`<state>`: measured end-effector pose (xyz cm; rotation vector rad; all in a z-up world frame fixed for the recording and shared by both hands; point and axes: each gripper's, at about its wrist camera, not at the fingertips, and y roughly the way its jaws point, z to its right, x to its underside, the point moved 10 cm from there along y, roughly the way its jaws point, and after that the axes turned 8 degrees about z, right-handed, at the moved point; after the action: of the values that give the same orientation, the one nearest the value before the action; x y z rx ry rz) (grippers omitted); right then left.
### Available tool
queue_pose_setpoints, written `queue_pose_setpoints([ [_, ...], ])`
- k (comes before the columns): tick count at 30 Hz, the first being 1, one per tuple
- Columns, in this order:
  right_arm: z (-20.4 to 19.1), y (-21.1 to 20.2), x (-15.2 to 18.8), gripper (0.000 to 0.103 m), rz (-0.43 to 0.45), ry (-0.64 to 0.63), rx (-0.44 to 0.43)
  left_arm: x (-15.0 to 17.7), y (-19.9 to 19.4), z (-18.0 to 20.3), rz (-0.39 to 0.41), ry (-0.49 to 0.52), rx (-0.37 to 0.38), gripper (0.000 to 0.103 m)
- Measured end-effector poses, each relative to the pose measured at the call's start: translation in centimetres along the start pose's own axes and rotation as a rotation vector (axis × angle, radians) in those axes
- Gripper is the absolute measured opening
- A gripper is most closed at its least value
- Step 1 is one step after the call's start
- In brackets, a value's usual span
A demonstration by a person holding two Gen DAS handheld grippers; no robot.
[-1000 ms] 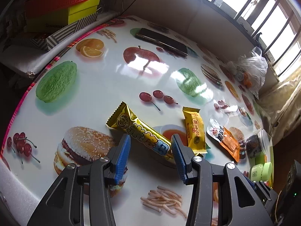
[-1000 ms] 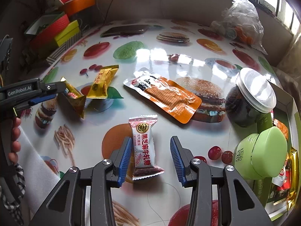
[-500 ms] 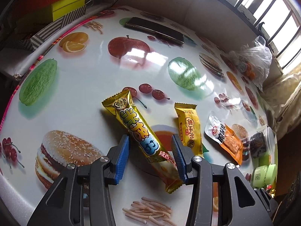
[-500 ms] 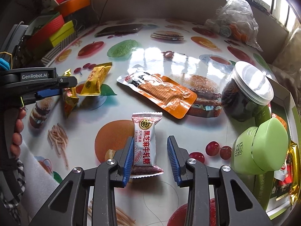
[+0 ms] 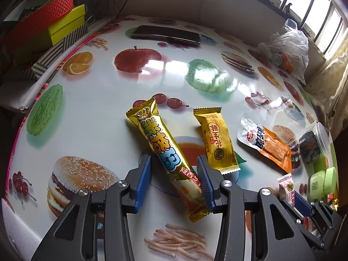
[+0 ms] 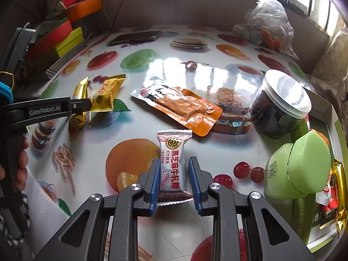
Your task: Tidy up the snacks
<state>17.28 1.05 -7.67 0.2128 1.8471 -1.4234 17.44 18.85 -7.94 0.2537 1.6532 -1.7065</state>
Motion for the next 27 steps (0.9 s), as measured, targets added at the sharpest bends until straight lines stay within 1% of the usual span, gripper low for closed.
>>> queue_pose_setpoints([
  [3,0.1,-0.1,0.0,0.021,0.001,0.006,0.002,0.1,-0.1,-0.4,0.001,0.002,-0.015,0.027],
  [5,0.1,-0.1,0.0,0.021,0.003,0.010,0.001,0.2,-0.2,-0.4,0.001,-0.003,-0.013,0.024],
  [14,0.0,-0.5,0.0,0.019,0.012,0.013,0.002,0.8,-1.1,-0.5,0.009,-0.008,0.004,0.024],
  [27,-0.4,-2.0,-0.6,0.019,0.051,0.008,0.002,0.6,-3.8,0.8,0.053,0.016,0.037,0.024],
])
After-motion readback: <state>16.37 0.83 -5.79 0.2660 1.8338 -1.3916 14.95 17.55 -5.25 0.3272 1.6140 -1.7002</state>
